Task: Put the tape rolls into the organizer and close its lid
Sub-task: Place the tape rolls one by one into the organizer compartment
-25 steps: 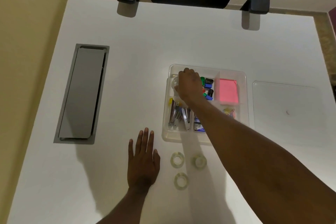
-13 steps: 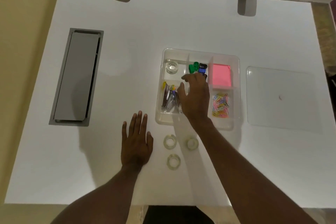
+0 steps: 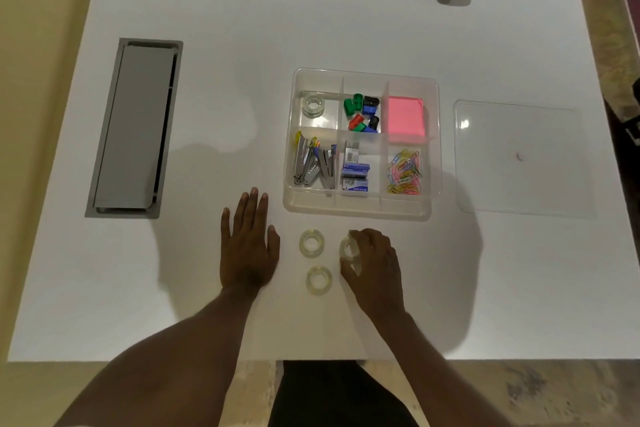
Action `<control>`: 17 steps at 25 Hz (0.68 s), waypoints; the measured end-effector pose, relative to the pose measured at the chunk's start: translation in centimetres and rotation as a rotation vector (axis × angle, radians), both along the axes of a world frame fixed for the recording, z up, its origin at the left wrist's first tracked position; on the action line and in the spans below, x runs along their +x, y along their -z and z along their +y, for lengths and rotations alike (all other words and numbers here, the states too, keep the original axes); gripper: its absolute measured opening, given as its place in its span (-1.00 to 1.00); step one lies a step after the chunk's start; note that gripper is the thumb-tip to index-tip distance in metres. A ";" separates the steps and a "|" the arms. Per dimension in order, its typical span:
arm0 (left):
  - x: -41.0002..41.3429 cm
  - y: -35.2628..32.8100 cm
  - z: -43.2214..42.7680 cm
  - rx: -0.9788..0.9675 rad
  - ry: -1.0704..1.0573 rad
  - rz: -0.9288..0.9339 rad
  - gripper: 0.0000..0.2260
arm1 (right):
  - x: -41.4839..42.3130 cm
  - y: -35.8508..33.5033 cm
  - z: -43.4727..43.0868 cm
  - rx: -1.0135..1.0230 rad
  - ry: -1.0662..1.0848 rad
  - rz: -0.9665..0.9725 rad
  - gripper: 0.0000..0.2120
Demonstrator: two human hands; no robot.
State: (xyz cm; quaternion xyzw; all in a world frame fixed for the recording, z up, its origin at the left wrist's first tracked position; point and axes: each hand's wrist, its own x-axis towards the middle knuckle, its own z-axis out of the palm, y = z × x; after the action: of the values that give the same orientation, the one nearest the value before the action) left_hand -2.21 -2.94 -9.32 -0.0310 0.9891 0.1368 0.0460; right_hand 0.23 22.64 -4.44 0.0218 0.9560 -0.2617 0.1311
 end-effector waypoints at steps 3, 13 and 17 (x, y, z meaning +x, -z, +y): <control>0.0 -0.1 0.1 0.009 -0.008 -0.005 -0.40 | -0.2 -0.8 -0.6 -0.055 0.005 0.063 -0.46; 0.0 0.2 -0.1 0.027 -0.014 0.001 -0.39 | -13.8 -6.2 -3.8 -0.226 0.028 0.389 -0.52; 0.0 0.3 -0.2 0.030 -0.014 -0.005 -0.39 | -20.1 -7.0 -4.4 -0.267 -0.013 0.367 -0.53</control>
State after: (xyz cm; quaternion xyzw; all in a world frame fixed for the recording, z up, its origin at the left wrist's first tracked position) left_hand -2.21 -3.10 -9.66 -0.0374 0.9865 0.1520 0.0478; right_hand -19.86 18.25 2.58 -0.0499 0.9208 -0.3846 -0.0415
